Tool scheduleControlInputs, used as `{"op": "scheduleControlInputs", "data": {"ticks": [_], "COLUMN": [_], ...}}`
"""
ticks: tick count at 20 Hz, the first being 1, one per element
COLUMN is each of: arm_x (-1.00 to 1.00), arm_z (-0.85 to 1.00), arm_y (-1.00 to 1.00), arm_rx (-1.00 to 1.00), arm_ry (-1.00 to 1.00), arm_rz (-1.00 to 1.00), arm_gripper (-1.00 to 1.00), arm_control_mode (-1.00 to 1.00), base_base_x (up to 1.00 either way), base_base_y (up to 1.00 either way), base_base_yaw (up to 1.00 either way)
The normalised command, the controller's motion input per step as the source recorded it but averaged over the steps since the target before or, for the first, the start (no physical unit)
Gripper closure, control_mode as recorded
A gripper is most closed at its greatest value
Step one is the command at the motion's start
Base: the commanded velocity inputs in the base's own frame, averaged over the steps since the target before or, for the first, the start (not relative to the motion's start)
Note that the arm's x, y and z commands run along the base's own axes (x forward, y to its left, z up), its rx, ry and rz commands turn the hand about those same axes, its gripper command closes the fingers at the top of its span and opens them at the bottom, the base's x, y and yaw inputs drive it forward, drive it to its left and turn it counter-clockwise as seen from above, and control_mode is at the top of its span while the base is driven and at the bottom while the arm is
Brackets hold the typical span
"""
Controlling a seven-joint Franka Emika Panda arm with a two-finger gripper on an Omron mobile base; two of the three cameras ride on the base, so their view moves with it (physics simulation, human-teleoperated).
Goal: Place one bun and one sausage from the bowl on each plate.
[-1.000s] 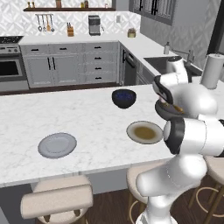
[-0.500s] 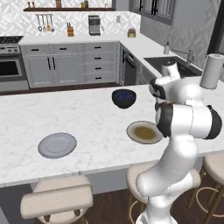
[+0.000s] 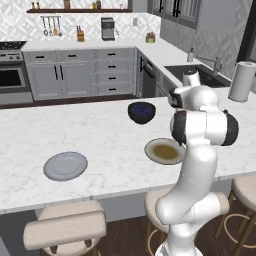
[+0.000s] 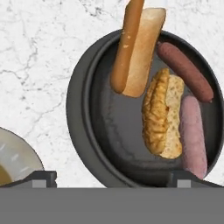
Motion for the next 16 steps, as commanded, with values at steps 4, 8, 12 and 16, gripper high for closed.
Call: {"op": "scheduleControlInputs", "data": {"ticks": [4, 8, 12, 16], "arm_x": [0.34, 0.41, 0.53, 0.52], "arm_z": [-0.30, -0.31, -0.13, -0.11], "arm_y": [-0.27, -0.09, 0.01, 0.00], "arm_rx": [0.02, 0.00, 0.00, 0.00], "arm_ry": [0.00, 0.00, 0.01, 0.02], "arm_rz": [0.00, 0.00, 0.00, 0.00], "arm_gripper": [-1.00, -1.00, -1.00, -1.00], "arm_control_mode": [-1.00, -1.00, -1.00, -1.00], "base_base_x": [0.00, 0.00, 0.00, 0.00], "base_base_y": [0.00, 0.00, 0.00, 0.00], "base_base_yaw": [0.00, 0.00, 0.00, 0.00]}}
